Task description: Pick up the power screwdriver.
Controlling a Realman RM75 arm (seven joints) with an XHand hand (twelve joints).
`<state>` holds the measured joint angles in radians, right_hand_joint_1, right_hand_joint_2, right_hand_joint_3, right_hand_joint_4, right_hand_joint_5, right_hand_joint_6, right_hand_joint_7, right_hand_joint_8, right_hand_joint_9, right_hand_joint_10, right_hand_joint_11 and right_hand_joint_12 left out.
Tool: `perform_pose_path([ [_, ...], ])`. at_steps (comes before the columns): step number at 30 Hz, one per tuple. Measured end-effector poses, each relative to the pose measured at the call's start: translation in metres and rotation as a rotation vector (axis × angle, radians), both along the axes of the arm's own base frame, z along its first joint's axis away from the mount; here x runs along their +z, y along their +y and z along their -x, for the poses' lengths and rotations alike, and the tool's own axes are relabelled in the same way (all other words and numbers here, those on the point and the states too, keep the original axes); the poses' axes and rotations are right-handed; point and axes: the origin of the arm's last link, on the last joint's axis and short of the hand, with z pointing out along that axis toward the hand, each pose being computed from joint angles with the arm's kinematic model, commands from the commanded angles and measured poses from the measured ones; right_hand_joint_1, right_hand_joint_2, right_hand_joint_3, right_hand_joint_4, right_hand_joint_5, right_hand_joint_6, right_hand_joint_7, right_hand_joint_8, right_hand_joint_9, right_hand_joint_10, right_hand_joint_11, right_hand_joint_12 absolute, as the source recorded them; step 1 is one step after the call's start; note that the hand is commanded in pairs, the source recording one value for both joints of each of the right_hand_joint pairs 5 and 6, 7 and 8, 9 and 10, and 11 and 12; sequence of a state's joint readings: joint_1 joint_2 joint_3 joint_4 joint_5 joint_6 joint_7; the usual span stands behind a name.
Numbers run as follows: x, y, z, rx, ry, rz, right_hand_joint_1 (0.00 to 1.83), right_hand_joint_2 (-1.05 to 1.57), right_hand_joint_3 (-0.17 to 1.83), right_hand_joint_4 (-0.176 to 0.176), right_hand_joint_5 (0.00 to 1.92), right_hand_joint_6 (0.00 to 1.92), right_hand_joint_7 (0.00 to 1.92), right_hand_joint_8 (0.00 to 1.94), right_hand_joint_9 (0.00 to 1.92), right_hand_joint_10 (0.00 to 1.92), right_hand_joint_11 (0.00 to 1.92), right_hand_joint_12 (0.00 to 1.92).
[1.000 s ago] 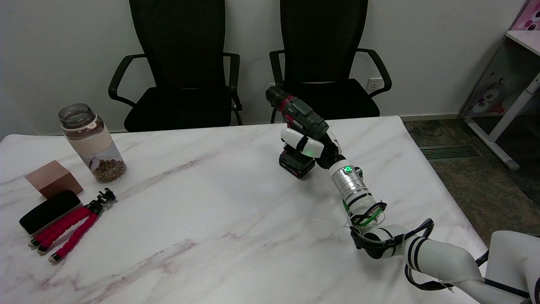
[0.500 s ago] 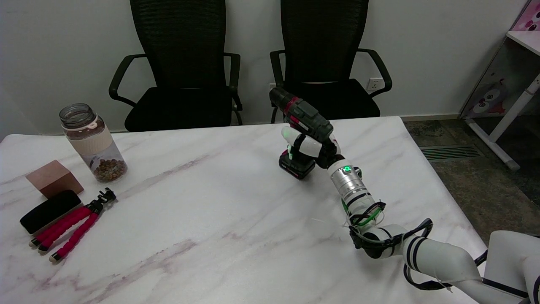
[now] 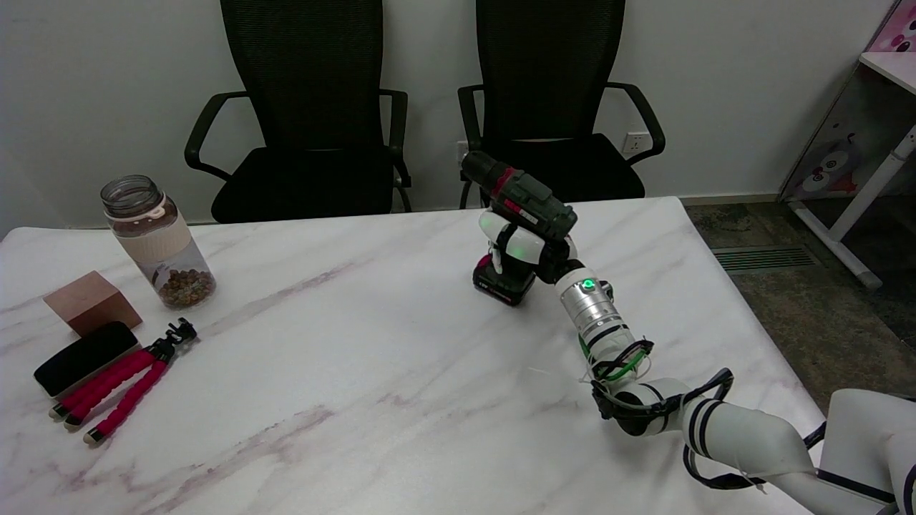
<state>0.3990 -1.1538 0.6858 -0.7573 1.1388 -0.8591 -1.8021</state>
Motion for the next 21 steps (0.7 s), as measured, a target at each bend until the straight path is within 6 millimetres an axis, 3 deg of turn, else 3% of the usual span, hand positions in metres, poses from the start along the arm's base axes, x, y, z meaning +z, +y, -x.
perform_pose_path([
  [5, 0.0, -0.001, -0.002, 0.005, -0.001, -0.002, 0.85, 0.75, 0.78, 0.176, 1.51, 1.51, 1.51, 1.51, 1.59, 1.59, 1.7, 1.7],
  [8, -0.001, -0.002, -0.004, 0.009, 0.0, -0.006, 0.84, 0.51, 0.9, 0.176, 1.52, 1.52, 1.52, 1.52, 1.61, 1.61, 1.73, 1.73],
  [13, -0.003, -0.004, -0.009, 0.025, 0.005, -0.018, 0.81, 0.25, 0.73, 0.176, 1.53, 1.53, 1.53, 1.53, 1.63, 1.63, 1.8, 1.8],
  [21, -0.007, -0.007, -0.017, 0.047, 0.012, -0.037, 0.79, 0.22, 0.64, 0.176, 1.64, 1.64, 1.64, 1.64, 1.77, 1.77, 1.92, 1.92],
])
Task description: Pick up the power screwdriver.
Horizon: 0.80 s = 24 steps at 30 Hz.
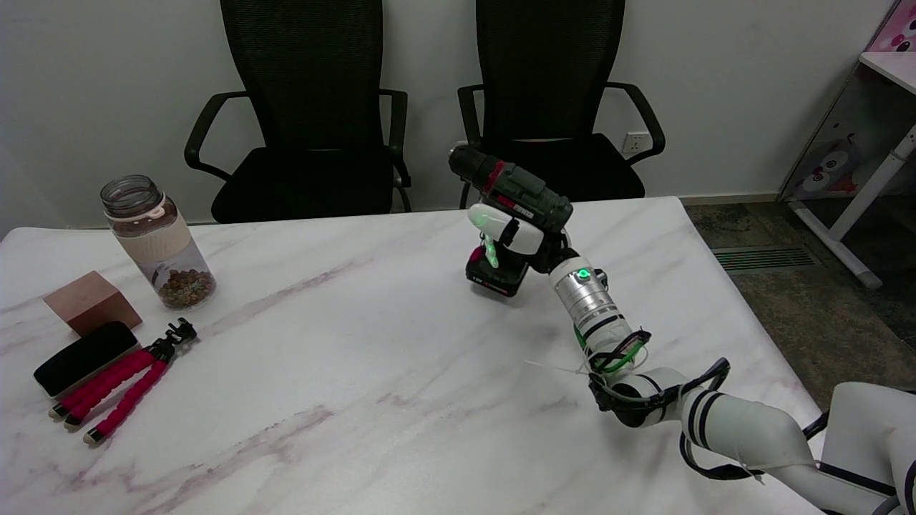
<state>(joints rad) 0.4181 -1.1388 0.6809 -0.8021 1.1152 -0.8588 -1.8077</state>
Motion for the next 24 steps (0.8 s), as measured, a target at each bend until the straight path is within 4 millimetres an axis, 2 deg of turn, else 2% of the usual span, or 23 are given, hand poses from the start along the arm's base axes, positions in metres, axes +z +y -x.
perform_pose_path([
  [8, -0.005, -0.005, -0.012, 0.026, 0.012, -0.024, 0.79, 0.34, 0.57, 0.176, 1.83, 1.83, 1.83, 1.83, 1.86, 1.86, 1.92, 1.92],
  [24, -0.017, -0.016, -0.046, 0.076, 0.047, -0.095, 0.81, 0.45, 0.54, 0.176, 1.82, 1.82, 1.82, 1.82, 1.91, 1.91, 1.92, 1.92],
])
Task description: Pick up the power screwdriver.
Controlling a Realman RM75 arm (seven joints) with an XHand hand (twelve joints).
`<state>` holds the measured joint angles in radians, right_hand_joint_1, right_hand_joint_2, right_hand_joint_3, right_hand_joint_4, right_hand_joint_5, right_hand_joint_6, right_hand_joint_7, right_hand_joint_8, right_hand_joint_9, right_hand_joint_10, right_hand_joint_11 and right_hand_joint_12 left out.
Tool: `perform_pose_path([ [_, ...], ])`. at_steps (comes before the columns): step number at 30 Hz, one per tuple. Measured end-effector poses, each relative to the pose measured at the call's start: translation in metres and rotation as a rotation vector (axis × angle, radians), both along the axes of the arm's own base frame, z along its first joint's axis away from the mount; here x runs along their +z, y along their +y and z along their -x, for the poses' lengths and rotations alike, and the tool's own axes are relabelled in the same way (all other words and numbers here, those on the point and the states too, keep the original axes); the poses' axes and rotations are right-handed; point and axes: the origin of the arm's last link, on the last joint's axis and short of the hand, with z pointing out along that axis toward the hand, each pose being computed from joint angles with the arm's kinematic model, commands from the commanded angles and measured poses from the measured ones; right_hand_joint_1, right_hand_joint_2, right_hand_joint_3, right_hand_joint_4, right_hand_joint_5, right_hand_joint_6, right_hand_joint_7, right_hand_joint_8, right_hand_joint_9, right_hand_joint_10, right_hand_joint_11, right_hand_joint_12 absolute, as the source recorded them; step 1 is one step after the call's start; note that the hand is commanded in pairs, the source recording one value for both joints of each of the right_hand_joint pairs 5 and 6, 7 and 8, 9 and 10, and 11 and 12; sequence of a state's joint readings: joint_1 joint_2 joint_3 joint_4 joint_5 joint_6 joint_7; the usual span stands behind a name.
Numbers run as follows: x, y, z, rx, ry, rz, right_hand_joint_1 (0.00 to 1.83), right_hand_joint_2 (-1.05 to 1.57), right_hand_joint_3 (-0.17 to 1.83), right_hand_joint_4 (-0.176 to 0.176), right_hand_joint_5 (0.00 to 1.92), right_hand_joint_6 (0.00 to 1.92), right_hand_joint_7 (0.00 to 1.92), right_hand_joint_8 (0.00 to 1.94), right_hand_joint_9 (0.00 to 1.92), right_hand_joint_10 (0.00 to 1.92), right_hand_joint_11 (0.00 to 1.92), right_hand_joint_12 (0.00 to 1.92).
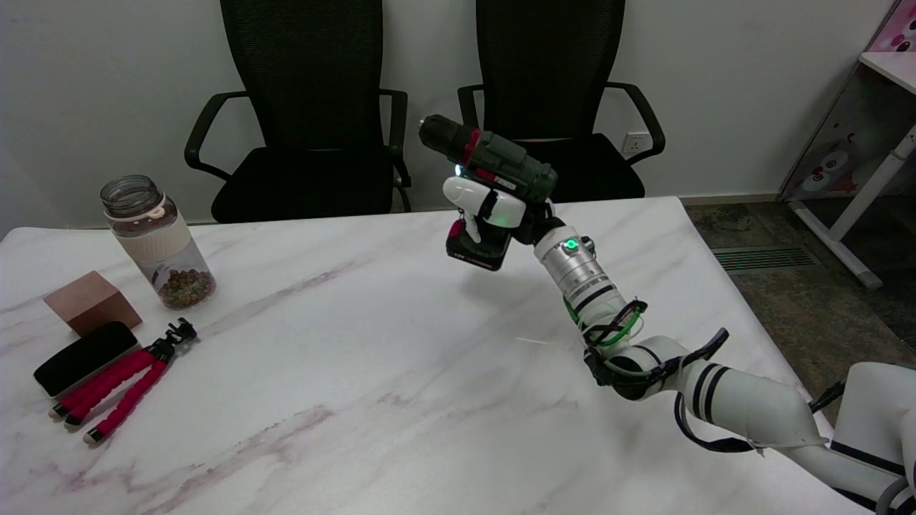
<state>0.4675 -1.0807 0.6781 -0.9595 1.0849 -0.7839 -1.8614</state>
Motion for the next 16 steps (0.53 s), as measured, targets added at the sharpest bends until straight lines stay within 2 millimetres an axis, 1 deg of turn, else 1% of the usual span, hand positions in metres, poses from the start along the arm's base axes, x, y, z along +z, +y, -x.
perform_pose_path([
  [8, -0.008, -0.004, -0.02, 0.021, 0.033, -0.032, 0.8, 0.5, 0.58, 0.176, 1.92, 1.92, 1.92, 1.92, 1.91, 1.91, 1.92, 1.92],
  [16, -0.02, -0.005, -0.039, 0.038, 0.043, -0.07, 0.79, 0.55, 0.61, 0.176, 1.92, 1.92, 1.92, 1.92, 1.92, 1.92, 1.92, 1.92],
])
